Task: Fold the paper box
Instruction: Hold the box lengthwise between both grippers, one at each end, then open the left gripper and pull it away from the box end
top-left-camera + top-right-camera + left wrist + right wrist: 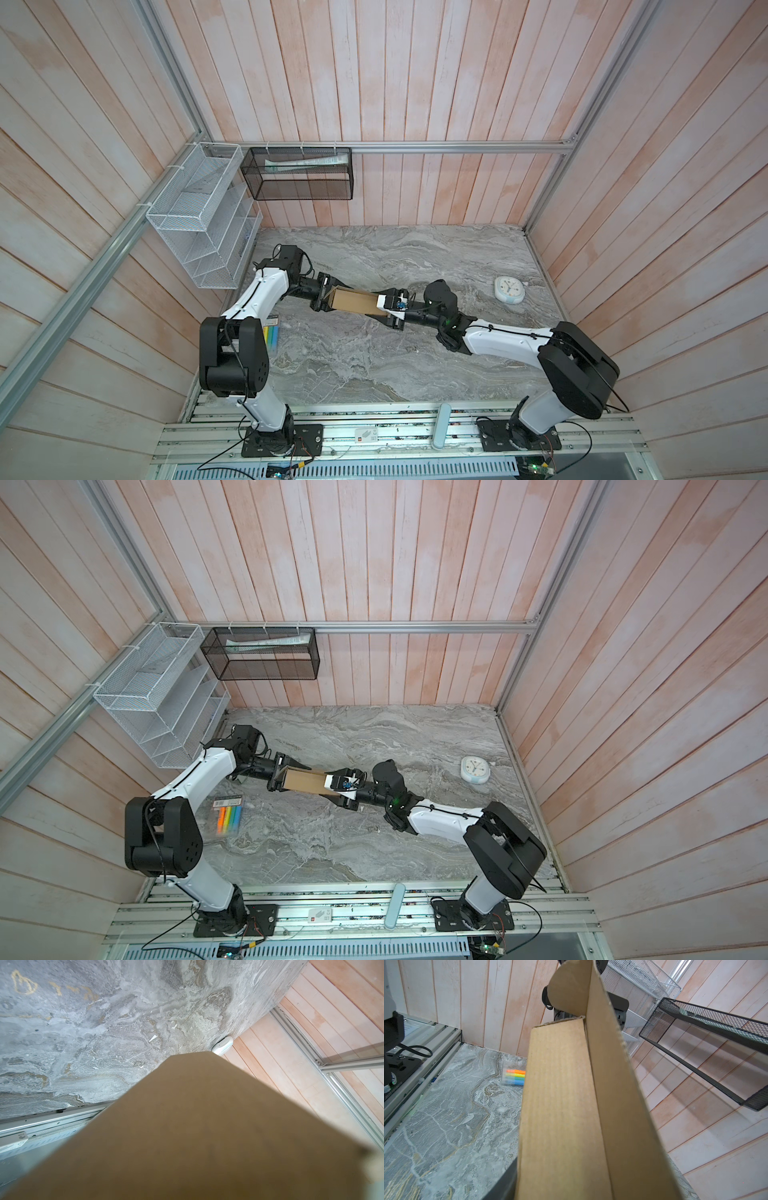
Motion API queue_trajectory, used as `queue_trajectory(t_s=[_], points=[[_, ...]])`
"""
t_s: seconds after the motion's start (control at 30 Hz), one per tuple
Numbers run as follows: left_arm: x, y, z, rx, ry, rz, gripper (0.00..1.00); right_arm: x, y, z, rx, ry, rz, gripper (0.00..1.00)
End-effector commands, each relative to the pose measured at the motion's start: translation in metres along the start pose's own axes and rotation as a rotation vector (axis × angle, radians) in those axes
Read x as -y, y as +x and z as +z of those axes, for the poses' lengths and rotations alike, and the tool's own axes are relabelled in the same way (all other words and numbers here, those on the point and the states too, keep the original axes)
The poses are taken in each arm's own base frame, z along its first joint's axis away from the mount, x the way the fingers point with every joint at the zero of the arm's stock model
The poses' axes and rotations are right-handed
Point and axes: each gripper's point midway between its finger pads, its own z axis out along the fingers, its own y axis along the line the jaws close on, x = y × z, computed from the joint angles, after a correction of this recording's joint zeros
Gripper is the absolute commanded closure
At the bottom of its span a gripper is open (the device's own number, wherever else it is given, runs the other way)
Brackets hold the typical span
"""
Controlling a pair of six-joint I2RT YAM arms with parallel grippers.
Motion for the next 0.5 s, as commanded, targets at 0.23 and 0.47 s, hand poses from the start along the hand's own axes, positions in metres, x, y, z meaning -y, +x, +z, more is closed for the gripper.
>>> queue_trajectory(t_s=[0.23,0.47], points=[[0.005,0.008,-0.004,-0.009,0.006,0.058,0.42,0.008,-0.010,-0.004,0.010,0.062,-0.019,0.45],[0.005,-0.004,-0.017,0.029,0.000,0.069,0.40,0.007,-0.008,-0.009,-0.003,0.074,-0.031,0.45]])
